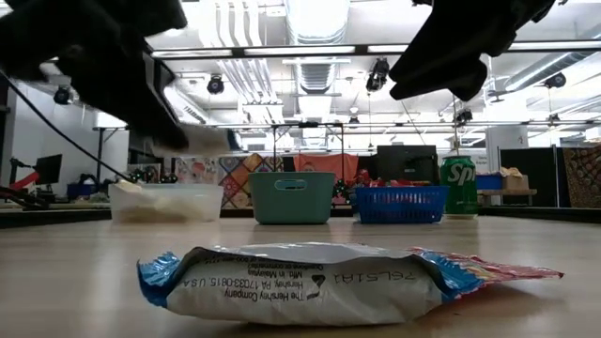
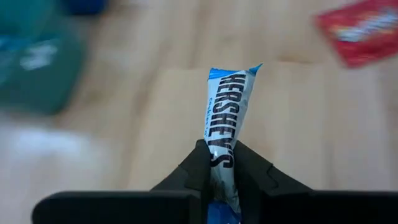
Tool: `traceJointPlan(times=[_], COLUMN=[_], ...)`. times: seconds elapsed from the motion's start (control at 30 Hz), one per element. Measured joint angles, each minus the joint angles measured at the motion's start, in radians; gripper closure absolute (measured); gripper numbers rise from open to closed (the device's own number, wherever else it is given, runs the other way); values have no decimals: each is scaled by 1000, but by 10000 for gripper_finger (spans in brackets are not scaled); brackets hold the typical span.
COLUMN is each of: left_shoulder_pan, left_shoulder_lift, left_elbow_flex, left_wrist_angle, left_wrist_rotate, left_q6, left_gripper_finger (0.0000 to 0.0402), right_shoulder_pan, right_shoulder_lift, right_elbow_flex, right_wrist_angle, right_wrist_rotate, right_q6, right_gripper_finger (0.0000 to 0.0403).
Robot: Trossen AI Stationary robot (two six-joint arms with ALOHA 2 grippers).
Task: Sort candy
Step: Put the white chocolate into the green bin
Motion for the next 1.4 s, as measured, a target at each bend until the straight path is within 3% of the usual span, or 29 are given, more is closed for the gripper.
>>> traceJointPlan(times=[0.2,0.37,0.67,1.13,1.4], left_shoulder_pan=[8,8,7,7,8], left_shoulder_lift=[-161,-223,-161,-29,35], left_elbow_flex=[0,0,-1,-1,-1], left_wrist_angle=[-201,-146,193,232,379], left_wrist_rotate=[-182,-263,-221,-179,-156], left_q6=[-167,-131,135,51,58], left_gripper_finger=[378,378,378,378,374], right_shoulder_pan=[-1,-1,0,0,3], right_shoulder_lift=[0,0,53,166,166], right_elbow_flex=[-2,-3,-4,5,5], right_wrist_angle=[-1,0,59,239,358], right_wrist_rotate=[60,128,129,94,67], right_q6=[19,-12,-135,-284,-391], right_gripper_finger=[266,266,266,266,255])
